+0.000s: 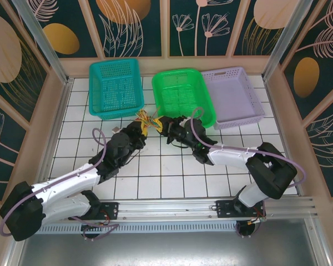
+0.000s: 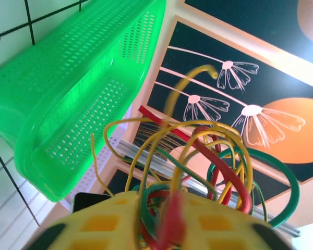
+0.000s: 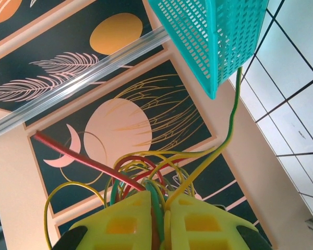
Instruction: Untangle the cables
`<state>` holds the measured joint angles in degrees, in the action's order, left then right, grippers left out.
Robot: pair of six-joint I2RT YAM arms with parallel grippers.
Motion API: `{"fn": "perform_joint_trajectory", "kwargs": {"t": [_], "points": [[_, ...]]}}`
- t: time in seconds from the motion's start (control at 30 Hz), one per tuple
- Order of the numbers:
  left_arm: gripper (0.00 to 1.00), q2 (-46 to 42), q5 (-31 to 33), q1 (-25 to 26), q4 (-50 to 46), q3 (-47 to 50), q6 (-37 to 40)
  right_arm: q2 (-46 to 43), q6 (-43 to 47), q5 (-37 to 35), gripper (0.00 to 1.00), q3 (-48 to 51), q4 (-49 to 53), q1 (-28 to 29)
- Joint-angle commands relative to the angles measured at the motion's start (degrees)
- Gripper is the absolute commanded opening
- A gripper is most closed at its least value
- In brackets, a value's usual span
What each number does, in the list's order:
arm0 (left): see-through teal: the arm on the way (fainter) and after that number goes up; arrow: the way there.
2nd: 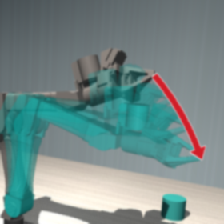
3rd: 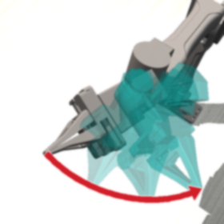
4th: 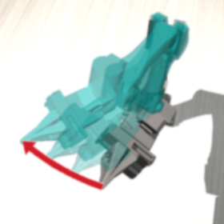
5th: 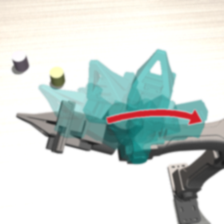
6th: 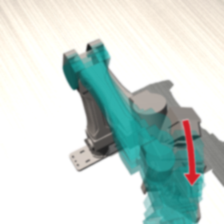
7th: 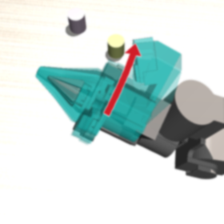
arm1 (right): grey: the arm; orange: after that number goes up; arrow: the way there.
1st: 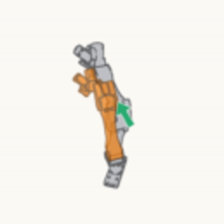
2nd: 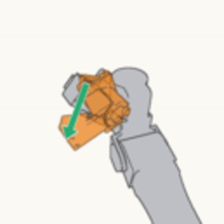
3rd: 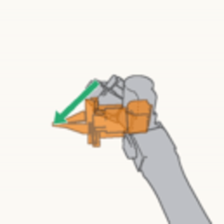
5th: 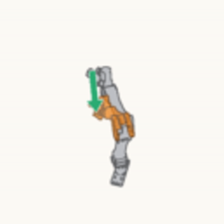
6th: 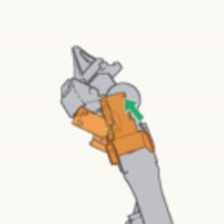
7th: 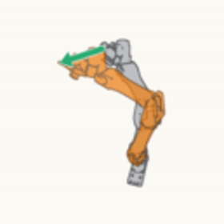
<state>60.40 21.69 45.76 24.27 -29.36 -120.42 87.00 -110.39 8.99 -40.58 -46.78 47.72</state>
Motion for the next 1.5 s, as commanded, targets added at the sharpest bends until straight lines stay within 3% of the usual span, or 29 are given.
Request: {"fn": "perform_joint_trajectory", "kwargs": {"t": [0.0, 0.13, 0.23, 0.3, 0.4, 0.47, 0.57, 0.7, 0.77, 0.87, 0.9, 0.97, 1.0, 1.13, 1.2, 1.33, 1.47], "points": [[0.02, -0.1, 0.4, -2.4, 2.9, -0.2, -14.1, -2.0, -1.4, 14.8, 0.00, -2.0, 2.2, 3.8], [0.00, -5.4, 1.1, -5.3, -3.4, -1.5, 0.9, -5.9, 4.2, 18.4, 0.00, -3.4, 17.1, 1.6], [0.00, -8.9, -2.1, -8.5, -6.4, -4.0, 23.2, -9.5, 11.3, 20.0, 0.00, -5.9, 33.1, -0.9], [0.00, -9.7, -4.7, -8.8, -13.3, -8.4, 40.5, -11.3, 17.0, 20.7, 0.00, -8.7, 44.4, -3.0], [0.00, -7.6, -12.5, -8.7, -19.1, -13.7, 62.4, -12.0, 23.5, 22.1, 0.00, -11.8, 56.3, -5.5], [0.00, -5.9, -15.8, -8.7, -23.2, -16.0, 71.7, -12.0, 26.1, 22.4, 0.00, -12.8, 60.1, -6.4], [0.00, -6.0, -15.1, -7.8, -26.3, -17.4, 83.5, -11.4, 29.7, 22.2, 0.00, -13.7, 64.3, -6.7], [0.00, -6.4, -17.0, -7.5, -27.6, -18.1, 90.8, -11.6, 31.0, 21.2, 0.00, -12.4, 60.5, -6.7], [0.00, -6.5, -18.7, -7.5, -27.9, -17.4, 89.4, -11.8, 32.3, 20.8, 0.00, -12.4, 57.9, -6.6], [0.04, -8.4, -18.3, -7.5, -27.4, -14.1, 79.7, -12.4, 37.6, 17.9, 0.00, -12.9, 56.2, -6.5], [0.23, -9.5, -16.2, -7.5, -28.5, -13.3, 73.1, -13.3, 38.8, 16.2, 0.00, -12.2, 54.9, -6.3], [0.46, -11.7, -14.2, -7.5, -30.7, -12.2, 61.2, -15.4, 40.6, 12.5, 0.00, -10.0, 51.3, -5.8], [0.52, -12.9, -13.3, -7.5, -32.5, -12.2, 53.3, -16.6, 41.8, 9.8, 0.00, -8.8, 49.4, -5.3], [0.64, -15.5, -11.9, -7.5, -41.2, -15.1, 31.5, -21.6, 48.0, -3.5, 0.00, -2.5, 38.9, -1.2], [0.70, -13.3, -15.6, -7.5, -42.5, -18.4, 26.2, -23.5, 51.3, -12.0, 0.00, 0.7, 33.7, 1.8], [0.81, -4.3, -27.8, -7.1, -49.8, -25.9, 22.6, -24.9, 53.8, -18.8, 0.00, 5.3, 24.6, 4.0], [0.83, -1.5, -27.3, -4.4, -51.9, -28.6, 21.0, -24.6, 57.0, -20.7, 0.00, 5.3, 22.2, 5.9]]}}
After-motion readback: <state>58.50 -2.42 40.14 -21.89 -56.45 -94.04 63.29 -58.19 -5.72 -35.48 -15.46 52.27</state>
